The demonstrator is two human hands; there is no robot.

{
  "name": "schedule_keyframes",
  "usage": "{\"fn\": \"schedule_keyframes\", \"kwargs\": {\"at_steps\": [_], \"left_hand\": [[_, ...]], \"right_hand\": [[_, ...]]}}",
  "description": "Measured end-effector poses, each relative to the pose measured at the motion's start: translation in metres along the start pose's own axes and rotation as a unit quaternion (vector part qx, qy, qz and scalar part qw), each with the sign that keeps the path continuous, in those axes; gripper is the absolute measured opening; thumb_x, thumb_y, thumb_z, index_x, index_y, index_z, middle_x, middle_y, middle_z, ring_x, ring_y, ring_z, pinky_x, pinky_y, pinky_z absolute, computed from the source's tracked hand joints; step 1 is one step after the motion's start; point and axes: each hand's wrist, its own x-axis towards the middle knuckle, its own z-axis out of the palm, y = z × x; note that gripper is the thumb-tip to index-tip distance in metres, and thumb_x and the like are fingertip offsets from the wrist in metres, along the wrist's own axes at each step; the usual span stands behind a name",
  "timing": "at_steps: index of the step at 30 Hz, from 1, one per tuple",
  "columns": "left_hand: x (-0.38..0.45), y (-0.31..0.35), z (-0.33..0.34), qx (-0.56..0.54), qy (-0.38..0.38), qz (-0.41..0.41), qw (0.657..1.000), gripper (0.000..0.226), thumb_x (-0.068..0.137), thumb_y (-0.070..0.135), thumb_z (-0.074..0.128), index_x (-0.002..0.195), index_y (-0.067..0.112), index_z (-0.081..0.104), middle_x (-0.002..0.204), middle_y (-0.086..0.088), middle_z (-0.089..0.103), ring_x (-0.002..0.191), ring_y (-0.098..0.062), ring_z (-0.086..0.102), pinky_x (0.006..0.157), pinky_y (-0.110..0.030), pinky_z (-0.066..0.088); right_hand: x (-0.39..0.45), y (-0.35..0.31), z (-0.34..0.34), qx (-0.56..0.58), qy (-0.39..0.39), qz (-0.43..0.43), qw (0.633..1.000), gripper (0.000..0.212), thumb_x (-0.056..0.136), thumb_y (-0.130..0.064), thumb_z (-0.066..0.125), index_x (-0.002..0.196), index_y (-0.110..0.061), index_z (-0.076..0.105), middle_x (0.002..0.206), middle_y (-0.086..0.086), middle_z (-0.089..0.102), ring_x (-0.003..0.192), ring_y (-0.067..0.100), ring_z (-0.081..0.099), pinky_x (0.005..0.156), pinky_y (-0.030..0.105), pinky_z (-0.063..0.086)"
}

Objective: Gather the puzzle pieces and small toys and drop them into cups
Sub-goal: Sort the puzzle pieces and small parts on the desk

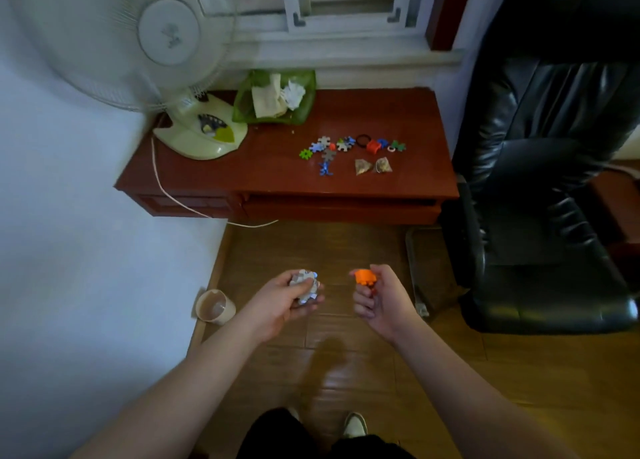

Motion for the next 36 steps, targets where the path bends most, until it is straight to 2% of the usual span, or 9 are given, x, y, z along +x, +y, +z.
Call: {"fn": "schedule_keyframes", "kwargs": {"at_steps": [6, 11, 17, 24, 31, 36], "left_hand": [[0.029, 0.036, -0.023, -0.008, -0.037, 0.005, 0.999, 0.026, 0.095, 0.016, 0.057, 0.12, 0.011, 0.057, 0.108, -0.009, 0.073, 0.101, -0.024, 0.069, 0.087, -0.036, 0.056], [0.07, 0.071, -0.055, -0.031, -0.058, 0.016, 0.998, 0.029, 0.093, 0.015, 0.059, 0.121, 0.01, 0.057, 0.109, -0.01, 0.072, 0.103, -0.021, 0.069, 0.087, -0.033, 0.055], [0.117, 0.116, -0.083, -0.028, -0.082, 0.011, 0.996, 0.029, 0.091, 0.01, 0.061, 0.12, 0.008, 0.057, 0.114, -0.019, 0.065, 0.101, -0.025, 0.069, 0.075, -0.027, 0.058], [0.161, 0.159, -0.085, 0.001, -0.061, -0.013, 0.998, 0.026, 0.091, 0.005, 0.06, 0.117, 0.01, 0.059, 0.116, -0.017, 0.058, 0.102, -0.03, 0.066, 0.074, -0.032, 0.06], [0.211, 0.178, -0.076, 0.08, -0.03, -0.013, 0.996, 0.025, 0.088, 0.017, 0.067, 0.113, 0.021, 0.063, 0.114, -0.007, 0.062, 0.103, -0.024, 0.062, 0.087, -0.04, 0.056], [0.263, 0.189, -0.062, 0.072, -0.014, -0.017, 0.997, 0.047, 0.071, 0.033, 0.077, 0.115, 0.024, 0.063, 0.119, -0.006, 0.06, 0.108, -0.026, 0.06, 0.075, -0.033, 0.057]], "right_hand": [[0.032, -0.019, 0.035, 0.013, 0.004, -0.009, 1.0, 0.033, 0.098, -0.03, 0.036, 0.091, -0.004, 0.056, 0.057, 0.0, 0.034, 0.042, 0.009, 0.025, 0.039, 0.022, 0.018], [0.077, -0.037, 0.058, 0.02, 0.02, -0.012, 1.0, 0.031, 0.097, -0.03, 0.037, 0.091, -0.005, 0.055, 0.057, 0.001, 0.036, 0.04, 0.009, 0.028, 0.035, 0.022, 0.021], [0.113, -0.068, 0.09, 0.04, 0.055, -0.03, 0.997, 0.03, 0.097, -0.032, 0.04, 0.094, -0.006, 0.055, 0.06, 0.002, 0.04, 0.041, 0.01, 0.029, 0.035, 0.022, 0.022], [0.145, -0.093, 0.103, 0.027, 0.086, -0.049, 0.995, 0.031, 0.097, -0.038, 0.045, 0.097, -0.009, 0.056, 0.061, -0.001, 0.041, 0.044, 0.008, 0.03, 0.039, 0.021, 0.022], [0.187, -0.135, 0.103, -0.018, 0.139, -0.015, 0.99, 0.029, 0.097, -0.037, 0.047, 0.091, -0.011, 0.057, 0.059, -0.001, 0.044, 0.045, 0.009, 0.034, 0.042, 0.022, 0.023], [0.229, -0.164, 0.09, -0.027, 0.138, 0.026, 0.99, 0.035, 0.098, -0.04, 0.05, 0.078, -0.011, 0.052, 0.054, -0.001, 0.034, 0.043, 0.009, 0.026, 0.039, 0.022, 0.019]]}}
